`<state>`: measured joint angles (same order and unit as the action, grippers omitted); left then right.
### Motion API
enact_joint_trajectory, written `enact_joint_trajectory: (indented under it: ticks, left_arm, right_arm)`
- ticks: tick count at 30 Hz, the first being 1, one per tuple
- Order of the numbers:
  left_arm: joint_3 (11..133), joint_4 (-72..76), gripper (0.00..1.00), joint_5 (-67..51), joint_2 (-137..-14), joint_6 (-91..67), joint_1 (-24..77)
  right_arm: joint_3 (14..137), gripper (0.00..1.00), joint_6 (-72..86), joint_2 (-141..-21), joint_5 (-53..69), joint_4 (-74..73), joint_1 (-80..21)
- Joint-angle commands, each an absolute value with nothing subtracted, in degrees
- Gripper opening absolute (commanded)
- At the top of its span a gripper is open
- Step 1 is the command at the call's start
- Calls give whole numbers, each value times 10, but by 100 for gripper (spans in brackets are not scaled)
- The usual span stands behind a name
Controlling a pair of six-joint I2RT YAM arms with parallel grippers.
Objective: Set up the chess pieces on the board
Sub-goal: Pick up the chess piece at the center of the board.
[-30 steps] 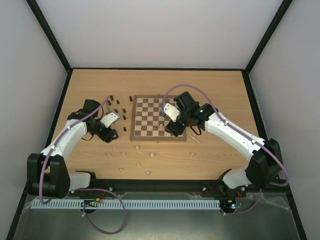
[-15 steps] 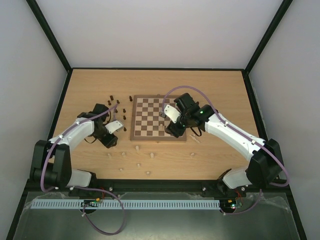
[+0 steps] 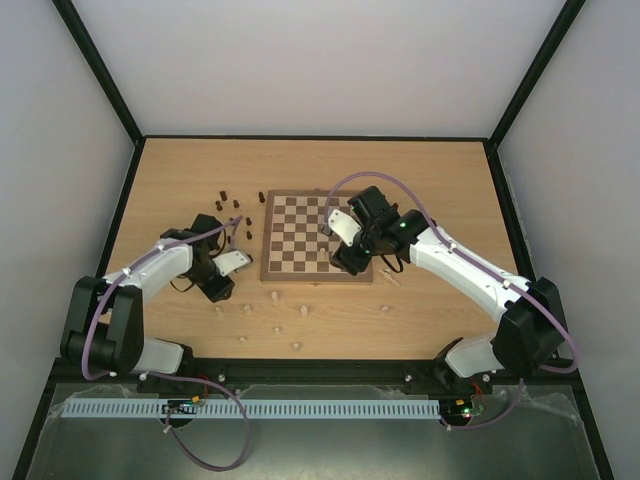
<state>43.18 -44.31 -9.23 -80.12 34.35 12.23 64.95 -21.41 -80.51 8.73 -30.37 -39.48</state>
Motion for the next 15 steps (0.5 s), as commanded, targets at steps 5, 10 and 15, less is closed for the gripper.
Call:
enact_joint_trajectory:
  ticks: [5, 10, 15]
  left_arm:
    - [422, -463, 34, -100, -800, 349, 138]
    - [422, -461, 27, -105, -803, 347, 146]
    - [419, -456, 21, -103, -808, 345, 149]
  right_arm:
    - [637, 66, -213, -799, 84, -306, -394]
    - [634, 66, -212, -798, 84, -306, -394]
    - [630, 66, -212, -794, 83, -307, -394]
